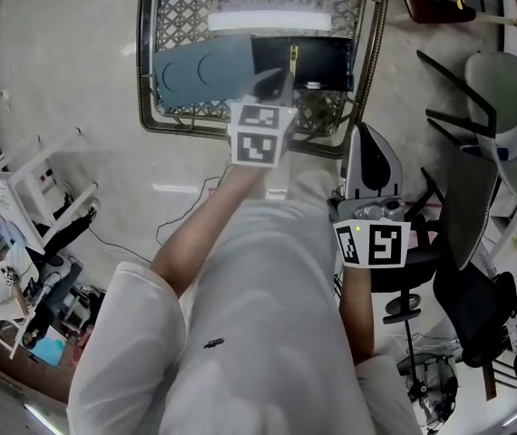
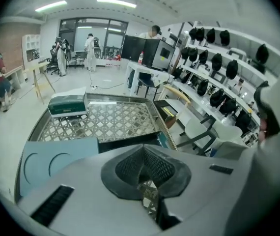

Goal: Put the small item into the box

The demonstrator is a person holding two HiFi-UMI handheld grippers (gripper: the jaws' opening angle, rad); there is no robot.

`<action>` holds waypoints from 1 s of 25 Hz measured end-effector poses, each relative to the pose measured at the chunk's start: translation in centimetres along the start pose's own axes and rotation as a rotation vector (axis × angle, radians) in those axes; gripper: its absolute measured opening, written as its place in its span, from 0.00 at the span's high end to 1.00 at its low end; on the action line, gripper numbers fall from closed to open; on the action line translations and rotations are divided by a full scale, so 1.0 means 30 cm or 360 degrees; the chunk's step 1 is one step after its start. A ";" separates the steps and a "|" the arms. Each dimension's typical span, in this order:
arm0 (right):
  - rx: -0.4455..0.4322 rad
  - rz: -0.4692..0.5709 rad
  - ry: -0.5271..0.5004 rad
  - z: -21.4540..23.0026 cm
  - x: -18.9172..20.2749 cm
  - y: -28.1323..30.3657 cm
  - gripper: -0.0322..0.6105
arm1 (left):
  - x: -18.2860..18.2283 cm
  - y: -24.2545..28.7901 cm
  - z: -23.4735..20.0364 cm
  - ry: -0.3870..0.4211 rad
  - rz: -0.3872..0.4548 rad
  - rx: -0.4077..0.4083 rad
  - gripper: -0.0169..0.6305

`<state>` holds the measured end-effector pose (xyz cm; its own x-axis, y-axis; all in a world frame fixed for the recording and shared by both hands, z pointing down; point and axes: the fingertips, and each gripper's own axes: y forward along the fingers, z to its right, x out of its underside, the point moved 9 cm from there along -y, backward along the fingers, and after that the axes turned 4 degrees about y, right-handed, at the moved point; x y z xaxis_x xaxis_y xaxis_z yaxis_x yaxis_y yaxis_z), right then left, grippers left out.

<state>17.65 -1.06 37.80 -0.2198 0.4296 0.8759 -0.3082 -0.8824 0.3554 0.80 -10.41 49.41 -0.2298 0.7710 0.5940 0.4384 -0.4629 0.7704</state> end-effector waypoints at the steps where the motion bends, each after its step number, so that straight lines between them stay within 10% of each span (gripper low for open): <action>1: -0.0002 -0.0003 0.0001 -0.011 0.000 -0.004 0.95 | -0.003 -0.025 0.002 0.0006 0.0020 0.0013 0.97; 25: 0.0052 0.0190 -0.0340 -0.272 -0.230 -0.153 0.95 | -0.172 -0.807 -0.013 0.0303 0.0775 0.0200 0.97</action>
<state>13.03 1.60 27.48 -0.0509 0.2747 0.9602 -0.2612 -0.9316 0.2527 -8.96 -3.35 27.78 -0.1225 0.3818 0.9161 0.6313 -0.6822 0.3688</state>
